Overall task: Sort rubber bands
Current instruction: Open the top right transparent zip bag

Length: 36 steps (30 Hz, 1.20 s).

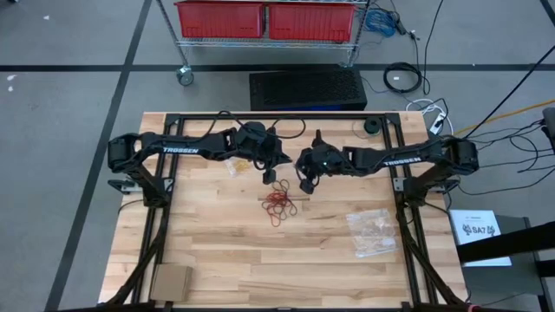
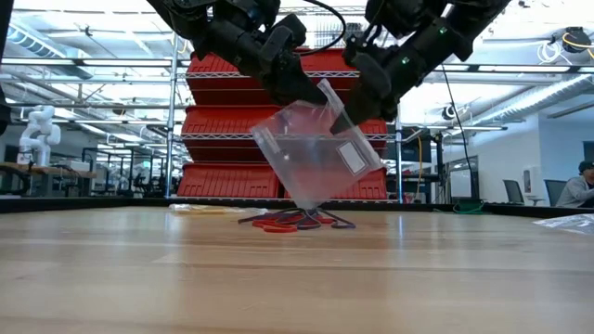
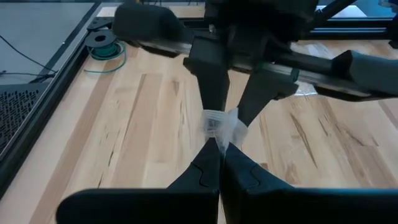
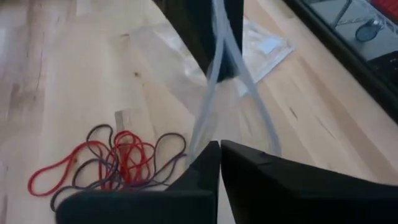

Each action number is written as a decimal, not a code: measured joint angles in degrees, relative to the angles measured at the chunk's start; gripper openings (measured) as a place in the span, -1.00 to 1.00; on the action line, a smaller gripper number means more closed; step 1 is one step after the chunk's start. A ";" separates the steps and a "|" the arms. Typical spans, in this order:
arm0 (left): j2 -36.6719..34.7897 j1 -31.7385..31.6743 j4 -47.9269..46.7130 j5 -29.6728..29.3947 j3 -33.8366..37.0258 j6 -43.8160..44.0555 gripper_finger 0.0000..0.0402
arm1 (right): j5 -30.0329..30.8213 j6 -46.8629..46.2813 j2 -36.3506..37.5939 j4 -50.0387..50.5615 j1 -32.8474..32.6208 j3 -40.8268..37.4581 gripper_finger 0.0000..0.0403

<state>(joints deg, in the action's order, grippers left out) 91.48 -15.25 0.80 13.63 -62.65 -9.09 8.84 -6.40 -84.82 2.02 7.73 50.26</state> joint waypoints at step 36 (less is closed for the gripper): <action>0.00 4.23 1.00 1.11 0.87 2.83 -1.00 | -11.43 0.55 -1.12 -1.59 0.36 0.04 -1.00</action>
<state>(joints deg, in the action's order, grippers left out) 91.48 -11.02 1.79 14.74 -61.78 -6.26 -2.59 -5.85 -85.94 0.43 8.09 50.30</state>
